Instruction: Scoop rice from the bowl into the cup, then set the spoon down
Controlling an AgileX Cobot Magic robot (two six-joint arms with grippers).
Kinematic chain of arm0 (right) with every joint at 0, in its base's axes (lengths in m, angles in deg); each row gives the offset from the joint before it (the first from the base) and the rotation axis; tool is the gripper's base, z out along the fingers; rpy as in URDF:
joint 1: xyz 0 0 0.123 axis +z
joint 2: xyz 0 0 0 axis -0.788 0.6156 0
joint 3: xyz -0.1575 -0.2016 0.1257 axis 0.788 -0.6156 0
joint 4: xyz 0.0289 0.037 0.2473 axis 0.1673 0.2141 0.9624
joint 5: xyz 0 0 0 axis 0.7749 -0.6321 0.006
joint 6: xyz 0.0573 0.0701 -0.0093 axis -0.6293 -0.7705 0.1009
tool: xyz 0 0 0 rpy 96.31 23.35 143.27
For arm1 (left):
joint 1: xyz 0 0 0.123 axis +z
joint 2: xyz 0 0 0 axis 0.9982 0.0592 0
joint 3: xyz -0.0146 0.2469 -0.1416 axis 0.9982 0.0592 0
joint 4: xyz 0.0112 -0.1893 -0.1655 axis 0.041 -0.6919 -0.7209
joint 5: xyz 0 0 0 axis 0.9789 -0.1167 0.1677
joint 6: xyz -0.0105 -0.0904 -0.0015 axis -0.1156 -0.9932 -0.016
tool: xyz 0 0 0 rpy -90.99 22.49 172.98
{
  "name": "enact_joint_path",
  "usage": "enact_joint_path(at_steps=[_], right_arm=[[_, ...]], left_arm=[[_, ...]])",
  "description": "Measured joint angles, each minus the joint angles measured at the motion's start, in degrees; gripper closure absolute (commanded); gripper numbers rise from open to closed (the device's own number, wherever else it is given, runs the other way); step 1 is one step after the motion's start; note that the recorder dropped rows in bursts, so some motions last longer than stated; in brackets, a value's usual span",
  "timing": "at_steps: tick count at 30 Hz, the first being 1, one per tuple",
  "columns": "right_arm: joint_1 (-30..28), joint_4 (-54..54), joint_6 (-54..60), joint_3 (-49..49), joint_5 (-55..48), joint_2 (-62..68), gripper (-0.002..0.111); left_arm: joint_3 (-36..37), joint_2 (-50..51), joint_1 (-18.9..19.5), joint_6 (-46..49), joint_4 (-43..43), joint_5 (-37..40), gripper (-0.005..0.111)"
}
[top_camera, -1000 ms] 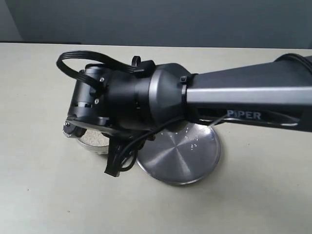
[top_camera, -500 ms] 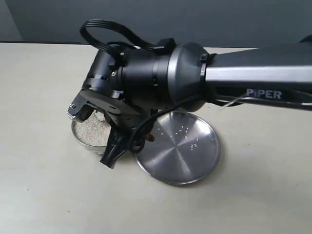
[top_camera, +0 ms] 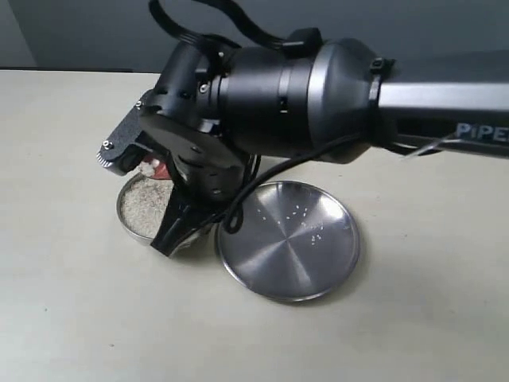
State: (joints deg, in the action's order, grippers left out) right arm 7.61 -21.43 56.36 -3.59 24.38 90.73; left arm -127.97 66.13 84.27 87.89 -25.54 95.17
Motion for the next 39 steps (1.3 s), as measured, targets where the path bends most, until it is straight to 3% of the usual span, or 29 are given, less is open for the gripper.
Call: enact_joint_path(at_steps=[13,27,39], right_arm=[[-0.81,3.61,0.00,0.00,-0.10,-1.41,0.109],[-7.96,9.13,0.90,0.00,1.76,-5.48,0.109],[-14.72,6.97,2.53,0.00,2.26,-6.21,0.109]], left_arm=[[0.00,0.00,0.00,0.00,0.00,0.00,0.106],[0.00,0.00,0.00,0.10,0.00,0.00,0.106],[0.00,0.00,0.00,0.10,0.00,0.00,0.106]])
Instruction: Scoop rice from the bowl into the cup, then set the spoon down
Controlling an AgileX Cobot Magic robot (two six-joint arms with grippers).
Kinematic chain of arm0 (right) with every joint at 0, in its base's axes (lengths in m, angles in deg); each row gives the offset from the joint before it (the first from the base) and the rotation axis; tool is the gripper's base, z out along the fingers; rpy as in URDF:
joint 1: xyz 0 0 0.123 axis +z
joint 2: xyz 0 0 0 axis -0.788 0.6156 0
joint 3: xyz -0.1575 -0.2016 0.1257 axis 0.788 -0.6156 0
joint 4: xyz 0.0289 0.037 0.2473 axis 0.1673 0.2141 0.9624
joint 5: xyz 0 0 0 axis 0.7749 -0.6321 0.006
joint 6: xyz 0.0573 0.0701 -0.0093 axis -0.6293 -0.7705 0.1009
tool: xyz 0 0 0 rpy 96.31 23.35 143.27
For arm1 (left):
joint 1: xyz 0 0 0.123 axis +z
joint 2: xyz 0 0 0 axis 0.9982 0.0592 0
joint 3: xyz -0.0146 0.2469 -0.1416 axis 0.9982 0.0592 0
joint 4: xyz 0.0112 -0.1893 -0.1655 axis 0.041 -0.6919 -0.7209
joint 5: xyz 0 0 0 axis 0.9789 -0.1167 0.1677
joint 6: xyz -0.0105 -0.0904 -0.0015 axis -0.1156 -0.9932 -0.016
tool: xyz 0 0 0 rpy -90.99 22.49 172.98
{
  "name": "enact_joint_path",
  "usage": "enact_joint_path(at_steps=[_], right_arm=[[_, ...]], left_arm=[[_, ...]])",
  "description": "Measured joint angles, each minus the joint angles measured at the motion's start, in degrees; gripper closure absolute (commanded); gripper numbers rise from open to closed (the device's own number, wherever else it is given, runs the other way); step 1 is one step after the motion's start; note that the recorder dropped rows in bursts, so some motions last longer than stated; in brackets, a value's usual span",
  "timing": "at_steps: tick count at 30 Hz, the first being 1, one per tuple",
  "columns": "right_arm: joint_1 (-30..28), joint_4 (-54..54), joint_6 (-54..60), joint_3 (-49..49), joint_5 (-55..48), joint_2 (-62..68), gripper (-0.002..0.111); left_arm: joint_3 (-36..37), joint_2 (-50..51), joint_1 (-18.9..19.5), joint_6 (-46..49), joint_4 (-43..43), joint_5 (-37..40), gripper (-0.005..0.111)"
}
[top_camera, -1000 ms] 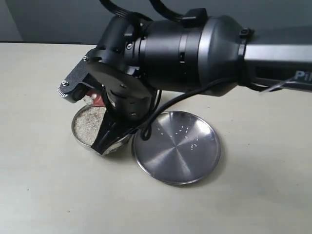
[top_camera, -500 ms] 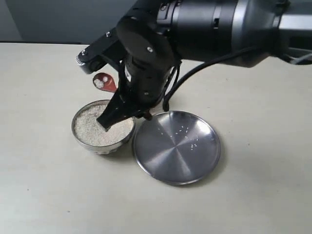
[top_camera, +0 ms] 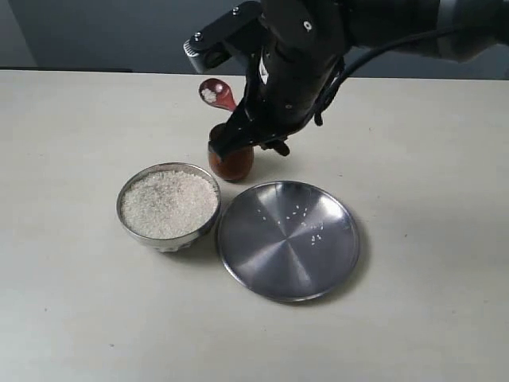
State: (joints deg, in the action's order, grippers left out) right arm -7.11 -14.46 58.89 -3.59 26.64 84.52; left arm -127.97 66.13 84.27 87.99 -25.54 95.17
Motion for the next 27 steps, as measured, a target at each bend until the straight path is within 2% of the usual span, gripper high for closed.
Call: enact_joint_path(at_steps=[20,27], right_arm=[[-0.54,-11.41,0.34,0.00,2.83,8.30,0.109],[-0.54,-16.59,0.34,0.00,-0.46,10.17,0.109]], left_arm=[[0.00,0.00,0.00,0.00,0.00,0.00,0.106],[0.00,0.00,0.00,0.00,0.00,0.00,0.106]])
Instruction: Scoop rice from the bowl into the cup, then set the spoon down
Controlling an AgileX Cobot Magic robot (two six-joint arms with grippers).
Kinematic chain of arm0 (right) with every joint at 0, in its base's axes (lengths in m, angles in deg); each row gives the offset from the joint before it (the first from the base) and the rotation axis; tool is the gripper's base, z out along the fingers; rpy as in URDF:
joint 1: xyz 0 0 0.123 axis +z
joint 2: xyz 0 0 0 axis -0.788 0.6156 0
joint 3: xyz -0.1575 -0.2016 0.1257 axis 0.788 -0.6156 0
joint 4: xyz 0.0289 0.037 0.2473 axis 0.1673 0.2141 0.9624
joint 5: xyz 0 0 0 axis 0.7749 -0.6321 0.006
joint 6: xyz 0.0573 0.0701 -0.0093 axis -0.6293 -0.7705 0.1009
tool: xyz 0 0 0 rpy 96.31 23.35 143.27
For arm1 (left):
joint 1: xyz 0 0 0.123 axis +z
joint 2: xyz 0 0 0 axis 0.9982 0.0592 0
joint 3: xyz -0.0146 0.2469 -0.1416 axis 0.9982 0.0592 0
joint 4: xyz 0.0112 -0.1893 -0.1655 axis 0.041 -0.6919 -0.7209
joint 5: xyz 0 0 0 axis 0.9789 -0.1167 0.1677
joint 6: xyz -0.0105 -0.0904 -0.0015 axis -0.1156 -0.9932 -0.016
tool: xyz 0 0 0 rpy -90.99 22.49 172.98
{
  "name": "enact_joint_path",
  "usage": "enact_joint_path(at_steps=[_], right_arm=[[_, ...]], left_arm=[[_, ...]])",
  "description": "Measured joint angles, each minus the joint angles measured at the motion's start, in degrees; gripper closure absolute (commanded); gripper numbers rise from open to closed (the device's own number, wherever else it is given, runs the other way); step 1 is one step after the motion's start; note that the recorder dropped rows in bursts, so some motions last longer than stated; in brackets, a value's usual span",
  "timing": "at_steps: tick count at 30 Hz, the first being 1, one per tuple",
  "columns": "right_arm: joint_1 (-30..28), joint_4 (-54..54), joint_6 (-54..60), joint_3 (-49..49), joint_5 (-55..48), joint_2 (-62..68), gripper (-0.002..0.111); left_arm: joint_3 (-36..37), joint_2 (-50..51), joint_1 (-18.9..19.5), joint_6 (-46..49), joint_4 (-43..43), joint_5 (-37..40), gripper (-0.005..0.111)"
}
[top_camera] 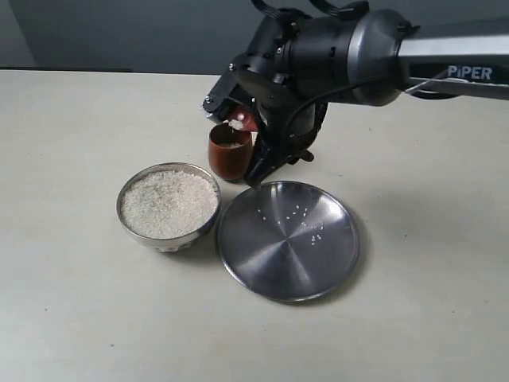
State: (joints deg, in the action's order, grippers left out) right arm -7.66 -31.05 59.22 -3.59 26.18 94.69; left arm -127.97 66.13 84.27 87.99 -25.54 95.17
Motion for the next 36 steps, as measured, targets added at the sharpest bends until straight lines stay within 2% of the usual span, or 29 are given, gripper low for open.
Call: enact_joint_path(at_steps=[15,23,36], right_arm=[[0.00,-4.90,-0.09,0.00,-4.09,0.44,0.109],[2.80,-5.98,-0.09,0.00,-3.14,0.44,0.109],[3.17,-8.98,1.33,0.00,-5.88,0.44,0.109]], left_arm=[[0.00,0.00,0.00,0.00,0.00,0.00,0.106],[0.00,0.00,0.00,0.00,0.00,0.00,0.106],[0.00,0.00,0.00,0.00,0.00,0.00,0.106]])
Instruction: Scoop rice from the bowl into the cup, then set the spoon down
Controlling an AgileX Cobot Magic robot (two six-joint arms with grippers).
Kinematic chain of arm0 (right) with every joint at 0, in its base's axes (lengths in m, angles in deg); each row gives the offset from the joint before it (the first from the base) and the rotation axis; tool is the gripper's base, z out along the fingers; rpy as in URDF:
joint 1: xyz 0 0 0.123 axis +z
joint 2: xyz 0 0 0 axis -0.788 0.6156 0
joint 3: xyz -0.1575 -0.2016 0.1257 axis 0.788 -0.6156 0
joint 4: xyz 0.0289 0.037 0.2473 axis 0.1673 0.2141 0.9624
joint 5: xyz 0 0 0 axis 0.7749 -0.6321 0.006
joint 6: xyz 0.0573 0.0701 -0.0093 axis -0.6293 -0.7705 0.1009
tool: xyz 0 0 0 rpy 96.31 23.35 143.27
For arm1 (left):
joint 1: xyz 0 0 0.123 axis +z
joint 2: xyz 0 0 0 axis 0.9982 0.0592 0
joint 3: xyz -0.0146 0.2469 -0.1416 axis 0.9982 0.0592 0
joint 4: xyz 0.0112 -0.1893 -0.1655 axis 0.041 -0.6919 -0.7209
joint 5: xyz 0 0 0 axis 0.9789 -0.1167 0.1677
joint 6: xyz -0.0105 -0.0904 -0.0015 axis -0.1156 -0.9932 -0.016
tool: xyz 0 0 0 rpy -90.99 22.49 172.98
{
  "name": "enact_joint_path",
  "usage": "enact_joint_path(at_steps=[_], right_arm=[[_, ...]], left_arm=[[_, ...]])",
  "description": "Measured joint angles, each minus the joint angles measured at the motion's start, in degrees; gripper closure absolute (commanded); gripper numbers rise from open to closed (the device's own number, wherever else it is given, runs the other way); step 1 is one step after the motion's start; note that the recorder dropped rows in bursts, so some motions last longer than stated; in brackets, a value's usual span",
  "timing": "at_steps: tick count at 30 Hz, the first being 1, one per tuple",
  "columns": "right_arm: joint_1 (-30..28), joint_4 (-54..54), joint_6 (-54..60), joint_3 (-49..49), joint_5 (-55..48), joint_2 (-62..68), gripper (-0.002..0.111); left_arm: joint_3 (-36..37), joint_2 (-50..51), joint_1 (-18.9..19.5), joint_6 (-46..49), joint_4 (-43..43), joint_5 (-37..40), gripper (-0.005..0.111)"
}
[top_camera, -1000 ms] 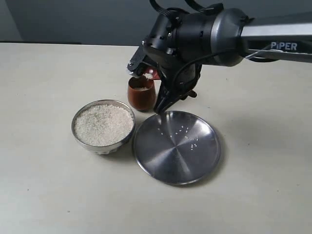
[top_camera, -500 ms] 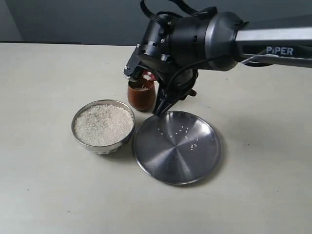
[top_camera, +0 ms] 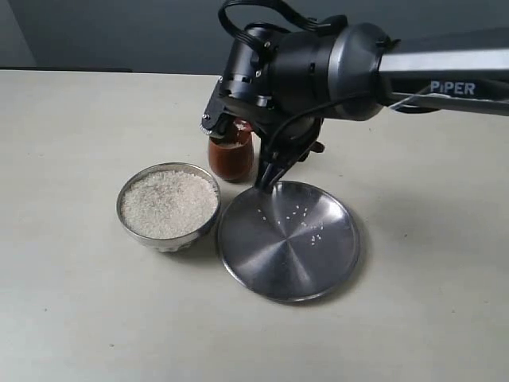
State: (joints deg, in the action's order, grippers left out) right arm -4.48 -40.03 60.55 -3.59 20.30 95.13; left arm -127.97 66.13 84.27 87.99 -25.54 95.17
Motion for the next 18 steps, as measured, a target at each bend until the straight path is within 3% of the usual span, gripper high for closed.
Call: enact_joint_path(at_steps=[14,18], right_arm=[[3.36,-6.02,2.85,0.00,-4.47,0.04,0.109],[3.24,-6.02,-3.57,0.00,-4.13,0.04,0.109]], left_arm=[[0.00,0.00,0.00,0.00,0.00,0.00,0.106],[0.00,0.00,0.00,0.00,0.00,0.00,0.106]])
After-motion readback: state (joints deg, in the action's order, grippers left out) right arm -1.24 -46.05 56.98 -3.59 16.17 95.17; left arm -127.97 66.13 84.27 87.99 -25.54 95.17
